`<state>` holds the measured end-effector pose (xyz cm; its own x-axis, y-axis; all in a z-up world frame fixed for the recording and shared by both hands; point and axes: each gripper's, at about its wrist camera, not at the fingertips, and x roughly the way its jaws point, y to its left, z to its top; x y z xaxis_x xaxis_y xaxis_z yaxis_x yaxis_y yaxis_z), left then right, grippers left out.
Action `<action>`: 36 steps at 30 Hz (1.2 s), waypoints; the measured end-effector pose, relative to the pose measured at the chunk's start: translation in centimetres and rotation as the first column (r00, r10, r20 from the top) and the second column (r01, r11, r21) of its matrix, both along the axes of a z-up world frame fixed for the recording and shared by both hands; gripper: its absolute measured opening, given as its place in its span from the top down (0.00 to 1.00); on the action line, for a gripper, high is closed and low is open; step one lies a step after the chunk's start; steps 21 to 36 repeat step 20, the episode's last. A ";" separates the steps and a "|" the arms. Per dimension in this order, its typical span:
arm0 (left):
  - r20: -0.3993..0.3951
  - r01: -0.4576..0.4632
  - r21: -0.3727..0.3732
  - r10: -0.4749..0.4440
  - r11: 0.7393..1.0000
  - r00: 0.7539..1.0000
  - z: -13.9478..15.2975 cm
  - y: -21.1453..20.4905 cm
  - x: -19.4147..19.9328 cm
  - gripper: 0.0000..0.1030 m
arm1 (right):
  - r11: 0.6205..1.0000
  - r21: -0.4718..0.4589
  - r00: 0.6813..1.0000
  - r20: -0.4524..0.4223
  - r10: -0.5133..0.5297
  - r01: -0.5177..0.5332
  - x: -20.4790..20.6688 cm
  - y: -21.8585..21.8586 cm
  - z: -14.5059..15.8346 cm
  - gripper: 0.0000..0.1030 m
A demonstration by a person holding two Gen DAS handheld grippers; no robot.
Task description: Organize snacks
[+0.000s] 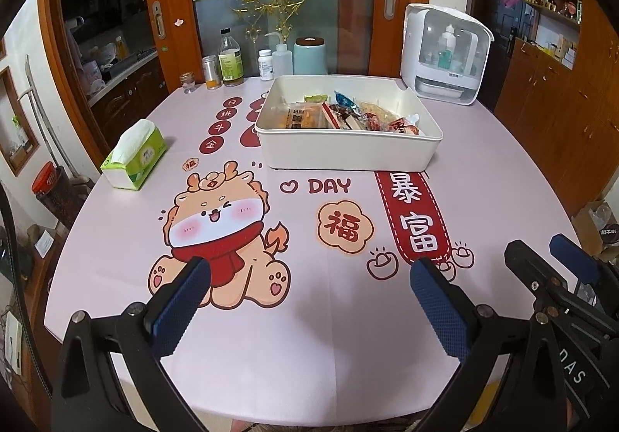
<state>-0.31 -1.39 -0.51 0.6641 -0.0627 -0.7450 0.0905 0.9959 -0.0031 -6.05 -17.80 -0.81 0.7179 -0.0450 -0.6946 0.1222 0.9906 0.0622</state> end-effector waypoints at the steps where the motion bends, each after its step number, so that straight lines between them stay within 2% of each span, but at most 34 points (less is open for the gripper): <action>1: 0.001 0.000 0.002 0.000 1.000 1.000 -0.1 0.1 -0.1 0.01 | 1.000 -0.003 1.000 0.002 -0.001 0.001 0.0 0.0 0.0 0.38; 19: -0.019 0.005 0.012 -0.005 1.000 1.000 -1.8 0.3 -0.7 0.01 | 1.000 0.006 1.000 -0.028 -0.009 0.010 -0.1 0.1 -1.7 0.38; 36: -0.019 0.003 0.012 -0.003 1.000 1.000 -1.8 0.2 -0.6 0.01 | 1.000 0.008 0.999 -0.031 -0.010 0.011 -0.2 0.1 -1.8 0.38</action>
